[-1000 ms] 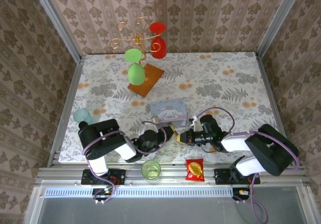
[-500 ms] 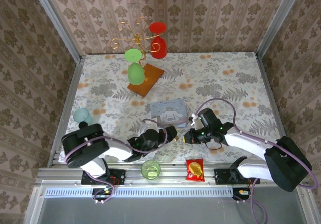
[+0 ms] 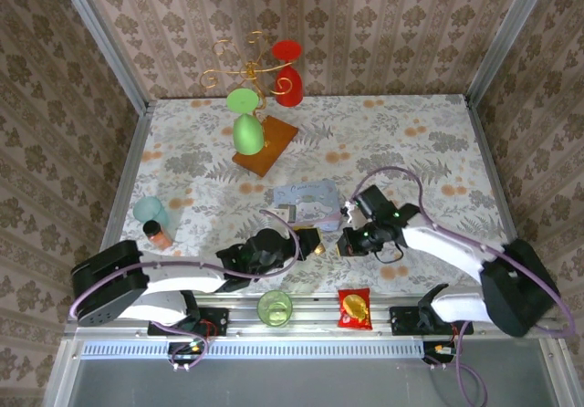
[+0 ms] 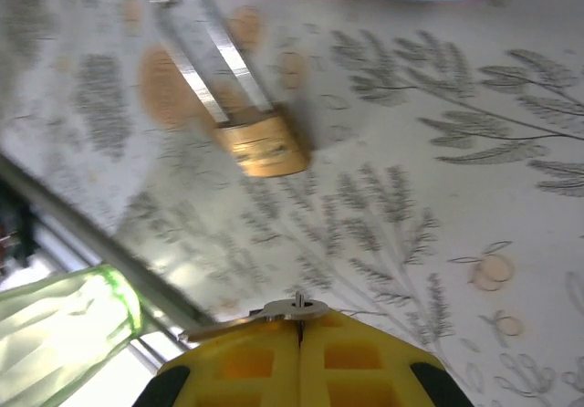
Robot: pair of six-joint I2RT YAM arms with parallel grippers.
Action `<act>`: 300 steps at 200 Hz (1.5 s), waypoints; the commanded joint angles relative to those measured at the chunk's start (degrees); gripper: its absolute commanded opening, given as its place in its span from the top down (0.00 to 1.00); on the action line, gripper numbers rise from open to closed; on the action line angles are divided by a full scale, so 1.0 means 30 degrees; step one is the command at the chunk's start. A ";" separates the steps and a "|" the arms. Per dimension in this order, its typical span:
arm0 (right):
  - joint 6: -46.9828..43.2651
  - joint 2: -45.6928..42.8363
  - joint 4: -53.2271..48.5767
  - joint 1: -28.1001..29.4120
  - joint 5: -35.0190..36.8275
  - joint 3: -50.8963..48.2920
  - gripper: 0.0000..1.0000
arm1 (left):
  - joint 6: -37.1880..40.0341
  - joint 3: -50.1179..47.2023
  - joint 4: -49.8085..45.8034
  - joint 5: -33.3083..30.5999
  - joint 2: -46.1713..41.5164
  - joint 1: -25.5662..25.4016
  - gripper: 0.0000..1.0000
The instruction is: Unlock the padlock with the key
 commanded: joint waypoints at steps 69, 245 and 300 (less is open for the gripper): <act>-0.0256 0.4205 -0.4650 0.1659 0.3195 0.2599 0.93 | 0.1627 0.0080 -0.4121 -0.0626 -0.3038 -0.0061 0.63; -0.2867 0.0303 0.0121 0.2799 0.6219 0.0772 0.61 | 0.1258 -0.0680 -0.3831 -0.0446 -0.3333 0.0204 0.60; -0.1596 0.2205 -0.0545 0.4398 0.7832 0.1139 0.53 | 0.1086 -0.0738 -0.3467 -0.0326 -0.2880 0.0164 0.60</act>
